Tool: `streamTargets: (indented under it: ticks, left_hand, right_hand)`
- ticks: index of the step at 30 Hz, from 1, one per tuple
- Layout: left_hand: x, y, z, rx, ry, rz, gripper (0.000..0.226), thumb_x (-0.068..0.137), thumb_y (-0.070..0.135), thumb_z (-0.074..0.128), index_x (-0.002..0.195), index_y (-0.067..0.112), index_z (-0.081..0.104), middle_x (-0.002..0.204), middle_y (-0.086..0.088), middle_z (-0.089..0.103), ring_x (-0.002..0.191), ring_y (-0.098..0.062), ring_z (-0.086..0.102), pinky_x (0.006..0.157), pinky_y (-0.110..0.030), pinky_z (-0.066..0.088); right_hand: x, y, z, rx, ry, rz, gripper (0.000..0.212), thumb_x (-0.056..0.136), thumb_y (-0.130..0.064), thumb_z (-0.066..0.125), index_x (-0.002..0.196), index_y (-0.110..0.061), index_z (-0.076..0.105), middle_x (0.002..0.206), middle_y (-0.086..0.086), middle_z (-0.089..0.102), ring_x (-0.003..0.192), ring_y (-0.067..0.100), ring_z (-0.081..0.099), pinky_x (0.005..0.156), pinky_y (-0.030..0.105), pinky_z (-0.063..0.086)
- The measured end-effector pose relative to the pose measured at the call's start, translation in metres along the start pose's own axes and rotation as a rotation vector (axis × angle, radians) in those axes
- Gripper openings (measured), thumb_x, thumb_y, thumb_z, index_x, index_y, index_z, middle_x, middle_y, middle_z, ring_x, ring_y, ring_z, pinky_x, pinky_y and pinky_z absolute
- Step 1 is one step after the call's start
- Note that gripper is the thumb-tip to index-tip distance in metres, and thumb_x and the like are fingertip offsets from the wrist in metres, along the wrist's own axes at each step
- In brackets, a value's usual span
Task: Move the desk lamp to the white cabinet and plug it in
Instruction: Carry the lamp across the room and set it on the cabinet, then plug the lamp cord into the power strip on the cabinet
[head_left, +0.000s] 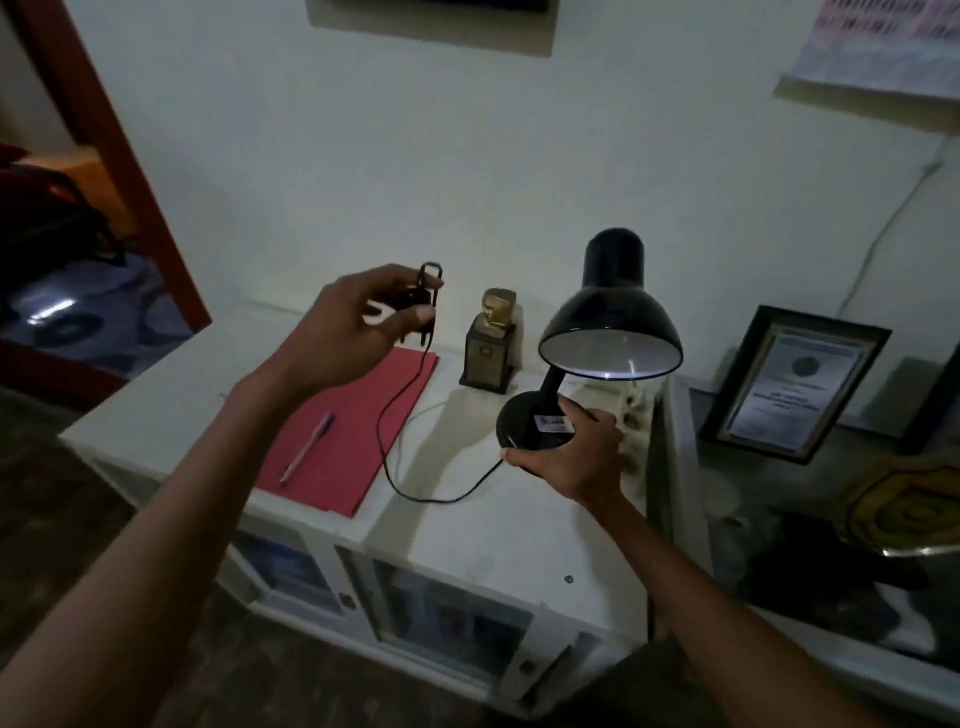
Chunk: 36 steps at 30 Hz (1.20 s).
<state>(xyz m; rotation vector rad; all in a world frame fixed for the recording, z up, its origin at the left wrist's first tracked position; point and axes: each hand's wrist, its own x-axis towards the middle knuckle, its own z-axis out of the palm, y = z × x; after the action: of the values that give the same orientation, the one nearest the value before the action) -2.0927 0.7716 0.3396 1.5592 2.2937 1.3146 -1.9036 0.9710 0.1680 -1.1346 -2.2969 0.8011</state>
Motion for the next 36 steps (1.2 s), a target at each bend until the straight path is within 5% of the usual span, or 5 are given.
streamTargets:
  ticks: [6,12,17,22,36]
  left_hand:
    - [0.046,-0.017,-0.018,-0.065,-0.031,0.078,0.026,0.095,0.033,0.064,0.121,0.032,0.065,0.103,0.009,0.073,0.103,-0.011,0.069,0.097,-0.046,0.052]
    - [0.055,-0.069,-0.012,-0.111,-0.208,0.091,0.024,0.095,0.027,0.064,0.119,0.027,0.067,0.097,0.002,0.075,0.093,-0.01,0.073,0.093,-0.047,0.056]
    - [0.065,-0.102,-0.016,-0.174,-0.334,0.133,0.024,0.094,0.024,0.065,0.118,0.029,0.068,0.095,-0.011,0.07,0.091,-0.012,0.073,0.091,-0.044,0.057]
    - [0.069,-0.117,-0.015,-0.195,-0.428,0.191,0.025,0.094,0.024,0.066,0.118,0.031,0.068,0.093,-0.016,0.064,0.089,-0.025,0.07,0.09,-0.05,0.055]
    - [0.061,-0.128,-0.022,-0.237,-0.494,0.252,0.024,0.093,0.028,0.065,0.116,0.032,0.068,0.089,-0.008,0.067,0.088,-0.024,0.071,0.088,-0.051,0.054]
  right_hand:
    - [0.041,-0.015,-0.005,-0.106,0.175,-0.079,0.1,0.045,-0.071,0.083,0.13,-0.023,0.061,0.124,0.004,0.065,0.114,0.029,0.053,0.095,0.035,0.048]
    - [0.03,0.002,0.033,-0.056,0.09,0.172,0.116,0.042,-0.083,0.071,0.142,-0.029,0.047,0.144,0.007,0.045,0.131,0.028,0.043,0.103,0.04,0.046]
    - [0.002,0.015,0.074,-0.033,0.129,0.316,0.118,0.037,-0.079,0.071,0.142,-0.029,0.049,0.136,0.008,0.046,0.125,0.03,0.043,0.093,0.036,0.048]
    - [-0.019,0.008,0.098,-0.028,0.176,0.465,0.125,0.038,-0.079,0.071,0.148,-0.028,0.04,0.147,0.012,0.035,0.134,0.034,0.036,0.107,0.047,0.043]
    - [-0.042,-0.013,0.137,-0.065,0.36,0.48,0.11,0.05,-0.06,0.084,0.146,-0.033,0.036,0.149,0.013,0.034,0.135,0.036,0.03,0.111,0.046,0.033]
